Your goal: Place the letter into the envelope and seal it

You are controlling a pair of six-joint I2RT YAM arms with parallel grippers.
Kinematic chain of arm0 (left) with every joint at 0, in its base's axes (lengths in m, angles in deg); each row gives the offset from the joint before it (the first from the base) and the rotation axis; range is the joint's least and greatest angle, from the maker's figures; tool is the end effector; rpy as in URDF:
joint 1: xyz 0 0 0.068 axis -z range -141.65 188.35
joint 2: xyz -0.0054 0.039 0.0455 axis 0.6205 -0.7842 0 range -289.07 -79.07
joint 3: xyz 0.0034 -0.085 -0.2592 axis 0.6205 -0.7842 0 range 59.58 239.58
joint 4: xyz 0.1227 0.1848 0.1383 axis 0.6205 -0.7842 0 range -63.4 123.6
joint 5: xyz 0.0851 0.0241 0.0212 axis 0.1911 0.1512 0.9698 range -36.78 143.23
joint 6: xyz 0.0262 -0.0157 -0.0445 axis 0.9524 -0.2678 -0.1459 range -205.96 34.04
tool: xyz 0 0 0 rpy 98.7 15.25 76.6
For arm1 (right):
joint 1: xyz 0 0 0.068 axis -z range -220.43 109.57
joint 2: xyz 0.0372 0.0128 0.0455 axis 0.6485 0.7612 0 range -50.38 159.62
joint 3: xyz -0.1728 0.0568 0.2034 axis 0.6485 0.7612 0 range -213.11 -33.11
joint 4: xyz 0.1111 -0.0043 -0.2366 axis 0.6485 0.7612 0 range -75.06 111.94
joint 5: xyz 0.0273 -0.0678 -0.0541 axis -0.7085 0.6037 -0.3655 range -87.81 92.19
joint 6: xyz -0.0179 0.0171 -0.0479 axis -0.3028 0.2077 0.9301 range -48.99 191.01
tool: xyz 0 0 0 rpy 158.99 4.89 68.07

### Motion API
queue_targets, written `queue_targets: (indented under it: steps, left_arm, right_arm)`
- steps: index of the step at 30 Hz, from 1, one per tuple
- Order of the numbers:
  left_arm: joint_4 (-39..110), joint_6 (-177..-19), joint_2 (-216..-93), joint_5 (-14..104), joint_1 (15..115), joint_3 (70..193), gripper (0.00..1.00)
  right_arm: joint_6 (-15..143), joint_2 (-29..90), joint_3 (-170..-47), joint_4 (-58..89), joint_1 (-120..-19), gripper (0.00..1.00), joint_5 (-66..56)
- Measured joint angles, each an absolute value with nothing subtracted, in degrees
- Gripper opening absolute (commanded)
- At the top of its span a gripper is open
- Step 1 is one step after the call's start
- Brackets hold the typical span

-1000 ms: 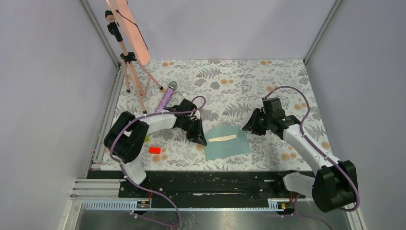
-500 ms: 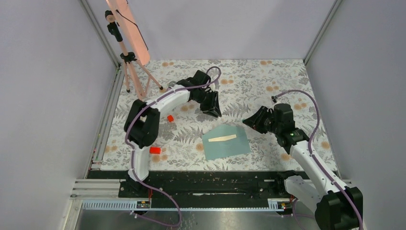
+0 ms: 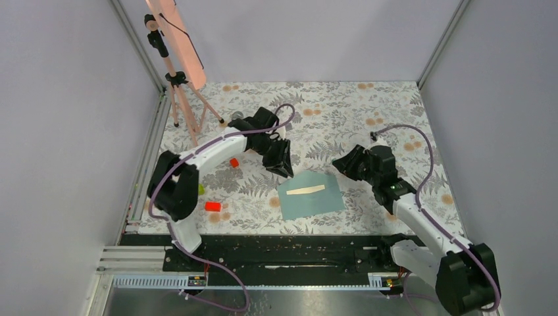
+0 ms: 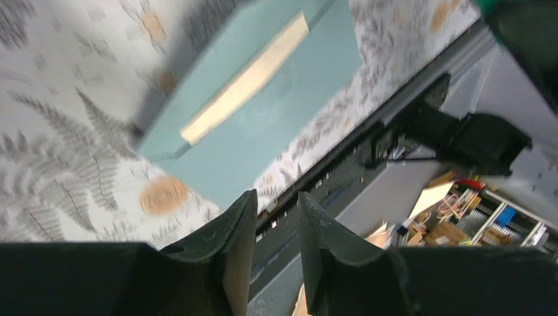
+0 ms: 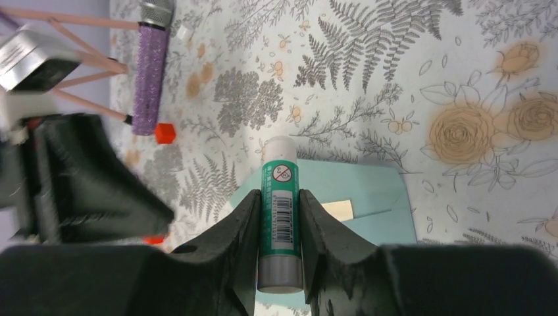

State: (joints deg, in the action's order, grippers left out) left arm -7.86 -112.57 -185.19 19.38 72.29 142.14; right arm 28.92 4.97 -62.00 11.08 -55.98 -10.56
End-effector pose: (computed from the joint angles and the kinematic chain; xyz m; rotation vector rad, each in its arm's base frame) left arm 0.3088 -0.2317 0.2302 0.3764 2.8517 -1.0746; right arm 0.2063 0.0655 0.2334 0.3226 2.0354 0.8618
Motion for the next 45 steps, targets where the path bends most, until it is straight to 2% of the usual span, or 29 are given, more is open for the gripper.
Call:
queue_targets:
  steps: [5, 10, 17, 21, 28, 34, 40, 43, 45]
  left_arm:
    - [-8.2, -112.0, -171.5, 17.6, 74.3, 128.8, 0.27]
    - [-9.9, -112.7, -160.5, 17.3, 75.4, 116.6, 0.27]
    - [-10.7, -116.7, -147.1, 19.5, 75.2, 106.3, 0.27]
    - [-10.3, -120.1, -142.3, 21.4, 75.0, 102.5, 0.27]
    - [-10.5, -125.9, -132.0, 25.9, 72.2, 98.1, 0.26]
    - [-10.4, -127.0, -131.3, 28.5, 70.0, 98.0, 0.26]
    - [-10.4, -127.0, -131.8, 29.3, 69.6, 98.0, 0.25]
    - [-10.4, -127.0, -131.8, 29.5, 69.3, 98.1, 0.24]
    - [-10.4, -127.0, -131.8, 29.6, 69.1, 98.1, 0.24]
  right_arm:
    - [35.0, 10.3, -63.4, 6.5, -66.7, 0.00, 4.0]
    - [39.8, 21.8, -69.3, 0.1, -74.3, 0.00, 17.8]
    - [49.7, 42.3, -84.2, -4.0, -84.0, 0.00, 40.3]
    - [56.4, 52.9, -95.0, -5.0, -88.9, 0.00, 48.7]
    - [55.5, 58.8, -103.5, 0.2, -90.5, 0.00, 50.5]
    - [47.3, 61.2, -109.6, 6.6, -90.5, 0.01, 47.6]
    - [38.5, 63.5, -110.3, 9.5, -90.5, 0.02, 45.9]
    - [35.3, 64.6, -110.2, 9.2, -90.5, 0.06, 44.9]
    - [33.7, 65.2, -110.3, 8.4, -90.6, 0.13, 44.4]
